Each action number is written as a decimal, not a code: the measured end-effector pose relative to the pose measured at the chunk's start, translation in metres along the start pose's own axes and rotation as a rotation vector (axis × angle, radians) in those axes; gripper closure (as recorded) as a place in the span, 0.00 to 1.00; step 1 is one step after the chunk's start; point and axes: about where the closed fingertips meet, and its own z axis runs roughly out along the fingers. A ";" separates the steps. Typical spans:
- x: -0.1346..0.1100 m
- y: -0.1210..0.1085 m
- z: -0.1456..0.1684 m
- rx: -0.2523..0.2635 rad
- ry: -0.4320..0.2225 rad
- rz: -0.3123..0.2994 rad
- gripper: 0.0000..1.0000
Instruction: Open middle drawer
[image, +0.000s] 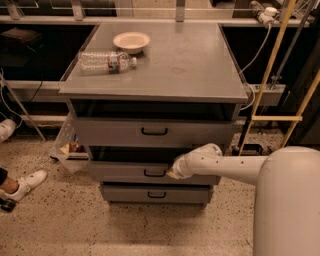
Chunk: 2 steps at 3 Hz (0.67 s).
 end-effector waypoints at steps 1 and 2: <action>-0.007 0.008 -0.010 -0.003 -0.042 0.011 1.00; -0.006 0.008 -0.012 -0.003 -0.043 0.012 1.00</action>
Offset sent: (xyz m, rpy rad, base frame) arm -0.2403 -0.0794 0.0414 0.2917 0.0721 -0.2672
